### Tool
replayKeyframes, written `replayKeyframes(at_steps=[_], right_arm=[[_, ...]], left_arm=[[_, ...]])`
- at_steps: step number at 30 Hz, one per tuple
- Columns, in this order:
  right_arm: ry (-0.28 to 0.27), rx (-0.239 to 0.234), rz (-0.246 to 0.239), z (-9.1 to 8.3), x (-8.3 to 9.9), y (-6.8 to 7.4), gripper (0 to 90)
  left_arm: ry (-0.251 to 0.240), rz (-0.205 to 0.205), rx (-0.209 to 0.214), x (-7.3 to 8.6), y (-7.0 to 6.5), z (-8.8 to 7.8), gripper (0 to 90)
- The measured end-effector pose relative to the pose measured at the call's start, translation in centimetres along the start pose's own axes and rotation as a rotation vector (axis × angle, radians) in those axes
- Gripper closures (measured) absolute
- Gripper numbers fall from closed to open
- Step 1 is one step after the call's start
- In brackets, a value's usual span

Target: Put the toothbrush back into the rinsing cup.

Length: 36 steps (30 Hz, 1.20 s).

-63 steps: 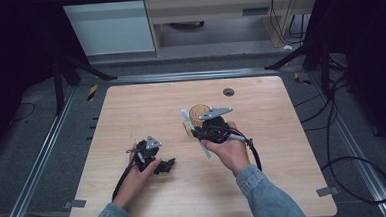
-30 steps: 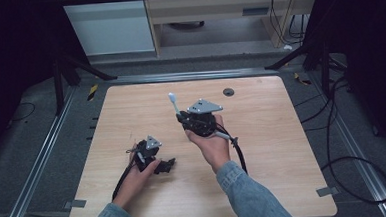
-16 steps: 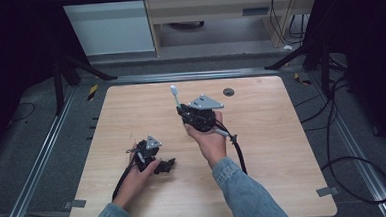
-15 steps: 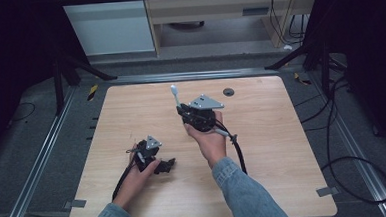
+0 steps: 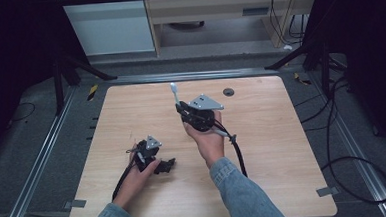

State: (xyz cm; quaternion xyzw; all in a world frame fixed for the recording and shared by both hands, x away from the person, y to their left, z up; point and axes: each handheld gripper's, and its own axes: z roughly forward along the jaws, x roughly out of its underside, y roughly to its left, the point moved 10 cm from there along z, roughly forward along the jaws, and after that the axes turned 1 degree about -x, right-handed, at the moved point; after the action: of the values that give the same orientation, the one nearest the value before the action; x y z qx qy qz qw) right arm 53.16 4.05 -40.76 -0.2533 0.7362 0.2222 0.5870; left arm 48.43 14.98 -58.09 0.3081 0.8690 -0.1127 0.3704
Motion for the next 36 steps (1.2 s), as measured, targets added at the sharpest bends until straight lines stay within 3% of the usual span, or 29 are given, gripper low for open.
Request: replayKeyframes(at_steps=[8,36], right_arm=[[-0.052,0.028,-0.003,-0.3,-0.9,-0.4,79.2],[-0.117,0.034,0.002,0.1,-1.6,-0.4,79.2]], left_arm=[[0.000,0.000,0.000,0.0,0.0,0.0,0.0],[0.000,0.000,0.000,0.0,0.0,0.0,0.0]])
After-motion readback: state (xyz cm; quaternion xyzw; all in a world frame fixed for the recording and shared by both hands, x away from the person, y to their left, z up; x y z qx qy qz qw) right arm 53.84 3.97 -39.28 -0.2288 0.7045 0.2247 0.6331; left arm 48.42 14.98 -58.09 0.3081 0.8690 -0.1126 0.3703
